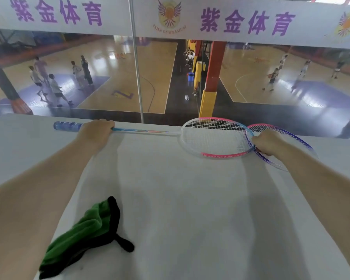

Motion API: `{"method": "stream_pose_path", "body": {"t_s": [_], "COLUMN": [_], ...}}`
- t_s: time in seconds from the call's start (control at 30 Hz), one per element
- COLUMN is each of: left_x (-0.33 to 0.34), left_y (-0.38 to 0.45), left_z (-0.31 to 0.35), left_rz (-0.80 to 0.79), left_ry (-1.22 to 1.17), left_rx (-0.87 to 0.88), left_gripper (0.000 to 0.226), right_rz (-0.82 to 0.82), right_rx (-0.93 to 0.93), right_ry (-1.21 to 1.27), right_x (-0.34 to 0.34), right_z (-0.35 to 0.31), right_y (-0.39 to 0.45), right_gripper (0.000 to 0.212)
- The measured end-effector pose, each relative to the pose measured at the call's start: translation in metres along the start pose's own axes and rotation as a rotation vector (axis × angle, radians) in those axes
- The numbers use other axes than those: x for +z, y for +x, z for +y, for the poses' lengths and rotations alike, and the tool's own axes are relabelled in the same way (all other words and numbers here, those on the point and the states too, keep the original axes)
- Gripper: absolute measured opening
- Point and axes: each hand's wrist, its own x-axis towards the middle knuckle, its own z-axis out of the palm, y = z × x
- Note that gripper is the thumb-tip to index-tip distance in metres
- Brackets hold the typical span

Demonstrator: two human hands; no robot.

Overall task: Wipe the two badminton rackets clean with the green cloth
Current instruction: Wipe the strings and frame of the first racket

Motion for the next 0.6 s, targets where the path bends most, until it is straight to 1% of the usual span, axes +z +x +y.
{"method": "stream_pose_path", "body": {"t_s": [0.07,0.13,0.23,0.43,0.6], "left_x": [0.001,0.002,0.005,0.008,0.013], "left_y": [0.006,0.01,0.015,0.025,0.028], "left_z": [0.003,0.007,0.013,0.01,0.001], "left_rz": [0.009,0.017,0.003,-0.018,0.006], "left_ry": [0.014,0.039,0.122,0.153,0.127], "left_rx": [-0.01,-0.018,-0.043,-0.047,-0.036], "left_gripper": [0.006,0.007,0.014,0.019,0.017], "right_rz": [0.022,0.002,-0.039,-0.067,-0.085], "right_rx": [-0.029,-0.045,-0.071,-0.117,-0.111], "right_ry": [-0.098,-0.165,-0.262,-0.369,-0.415], "right_x": [0.005,0.009,0.012,0.01,0.014], "right_z": [-0.004,-0.006,-0.011,-0.021,-0.03], "right_y": [0.005,0.01,0.013,0.014,0.014], "right_gripper": [0.041,0.038,0.032,0.025,0.019]}}
